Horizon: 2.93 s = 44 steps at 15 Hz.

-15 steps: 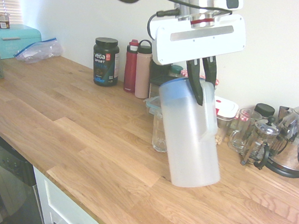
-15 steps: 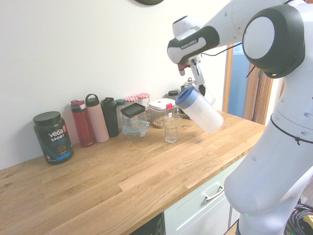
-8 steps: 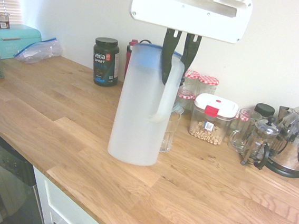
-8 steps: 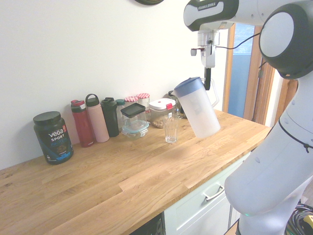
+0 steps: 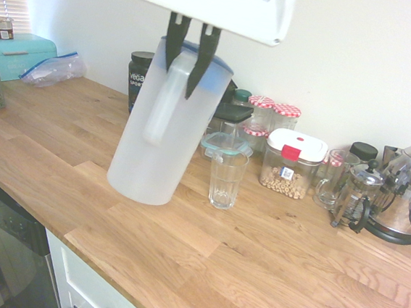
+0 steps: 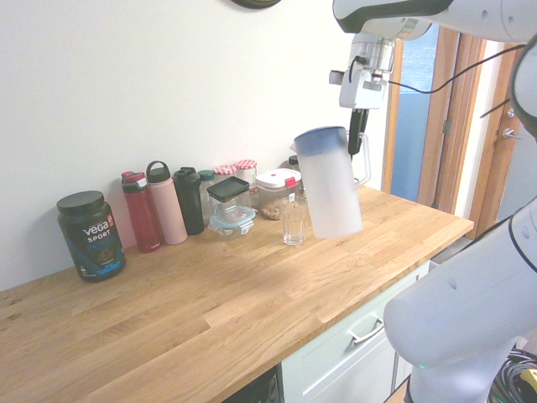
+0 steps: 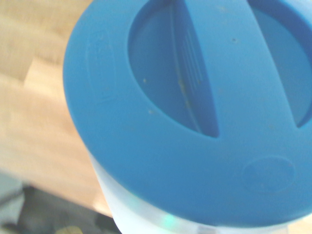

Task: Pour me some water

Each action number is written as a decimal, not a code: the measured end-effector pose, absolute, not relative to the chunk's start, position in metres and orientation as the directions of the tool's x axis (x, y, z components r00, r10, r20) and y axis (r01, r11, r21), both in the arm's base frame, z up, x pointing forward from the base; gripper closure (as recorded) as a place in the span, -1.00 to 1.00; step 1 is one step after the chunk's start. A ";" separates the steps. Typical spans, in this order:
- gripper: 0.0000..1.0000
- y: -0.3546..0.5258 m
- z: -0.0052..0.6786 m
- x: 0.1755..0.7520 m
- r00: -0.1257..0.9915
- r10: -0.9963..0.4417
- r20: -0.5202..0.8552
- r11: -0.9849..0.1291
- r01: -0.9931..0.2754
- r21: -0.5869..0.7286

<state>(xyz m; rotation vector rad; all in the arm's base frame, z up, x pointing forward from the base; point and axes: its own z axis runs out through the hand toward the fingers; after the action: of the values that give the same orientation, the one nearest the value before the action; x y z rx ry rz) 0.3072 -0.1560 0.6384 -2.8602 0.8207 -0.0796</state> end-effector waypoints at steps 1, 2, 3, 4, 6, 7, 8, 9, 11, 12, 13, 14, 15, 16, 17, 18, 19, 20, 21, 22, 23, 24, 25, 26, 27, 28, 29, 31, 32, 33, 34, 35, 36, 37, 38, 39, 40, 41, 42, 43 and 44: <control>1.00 -0.138 0.631 0.300 0.821 -0.570 0.021 -0.810 -0.557 -0.183; 1.00 -0.118 0.623 0.295 0.796 -0.604 0.039 -0.785 -0.586 -0.201; 1.00 -0.099 0.613 0.291 0.770 -0.636 0.059 -0.760 -0.611 -0.224; 1.00 -0.081 0.604 0.289 0.747 -0.660 0.083 -0.740 -0.626 -0.247; 1.00 -0.049 0.586 0.287 0.719 -0.681 0.136 -0.723 -0.633 -0.276; 1.00 -0.035 0.577 0.288 0.716 -0.683 0.147 -0.723 -0.631 -0.281; 1.00 -0.021 0.571 0.290 0.715 -0.682 0.155 -0.723 -0.628 -0.287; 1.00 -0.006 0.566 0.294 0.718 -0.677 0.161 -0.728 -0.620 -0.291; 1.00 0.021 0.556 0.300 0.727 -0.663 0.179 -0.740 -0.600 -0.304; 1.00 0.034 0.549 0.303 0.730 -0.652 0.205 -0.749 -0.580 -0.320; 1.00 0.048 0.541 0.306 0.725 -0.644 0.243 -0.757 -0.559 -0.338; 1.00 0.058 0.533 0.309 0.716 -0.638 0.282 -0.763 -0.543 -0.350; 1.00 0.068 0.525 0.311 0.704 -0.635 0.320 -0.768 -0.528 -0.363; 1.00 0.075 0.519 0.312 0.691 -0.631 0.353 -0.772 -0.513 -0.374; 1.00 0.083 0.513 0.314 0.689 -0.619 0.377 -0.782 -0.497 -0.376; 1.00 0.093 0.509 0.318 0.693 -0.603 0.396 -0.795 -0.481 -0.369; 1.00 0.101 0.504 0.321 0.702 -0.584 0.409 -0.810 -0.467 -0.354; 1.00 0.108 0.497 0.324 0.711 -0.569 0.413 -0.821 -0.462 -0.336; 1.00 0.114 0.489 0.328 0.718 -0.560 0.413 -0.827 -0.461 -0.322; 1.00 0.121 0.484 0.331 0.719 -0.558 0.415 -0.829 -0.460 -0.317; 1.00 0.128 0.480 0.335 0.716 -0.557 0.422 -0.830 -0.460 -0.316; 1.00 0.135 0.478 0.339 0.711 -0.557 0.429 -0.830 -0.459 -0.318; 1.00 0.141 0.478 0.343 0.706 -0.558 0.437 -0.829 -0.457 -0.321; 1.00 0.146 0.477 0.347 0.701 -0.558 0.443 -0.829 -0.456 -0.323; 1.00 0.150 0.476 0.350 0.699 -0.556 0.449 -0.831 -0.455 -0.321; 1.00 0.155 0.473 0.354 0.702 -0.554 0.447 -0.832 -0.457 -0.314; 1.00 0.159 0.472 0.359 0.706 -0.552 0.444 -0.834 -0.459 -0.306; 1.00 0.165 0.474 0.370 0.720 -0.544 0.431 -0.839 -0.464 -0.283; -1.00 0.168 0.476 0.375 0.731 -0.535 0.424 -0.845 -0.468 -0.258; -1.00 0.170 0.478 0.380 0.739 -0.530 0.416 -0.848 -0.476 -0.234; -1.00 0.173 0.480 0.385 0.746 -0.529 0.405 -0.848 -0.484 -0.216; -1.00 0.175 0.482 0.389 0.753 -0.529 0.393 -0.848 -0.490 -0.203; -1.00 0.176 0.483 0.393 0.760 -0.530 0.377 -0.847 -0.495 -0.194; -1.00 0.176 0.484 0.395 0.766 -0.531 0.362 -0.846 -0.499 -0.187; -1.00 0.175 0.484 0.395 0.770 -0.532 0.352 -0.846 -0.502 -0.182; -1.00 0.174 0.483 0.394 0.774 -0.533 0.341 -0.845 -0.505 -0.175; -1.00 0.173 0.482 0.393 0.778 -0.534 0.330 -0.845 -0.508 -0.169; -1.00 0.172 0.482 0.392 0.782 -0.536 0.318 -0.843 -0.511 -0.165; -1.00 0.171 0.484 0.392 0.784 -0.539 0.309 -0.842 -0.514 -0.165; -1.00 0.168 0.488 0.391 0.784 -0.544 0.298 -0.838 -0.520 -0.164; -1.00 0.164 0.495 0.391 0.783 -0.553 0.284 -0.833 -0.531 -0.158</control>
<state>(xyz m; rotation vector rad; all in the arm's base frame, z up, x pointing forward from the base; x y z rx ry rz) 0.3907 0.1641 0.4946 -2.9004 0.8824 -0.4957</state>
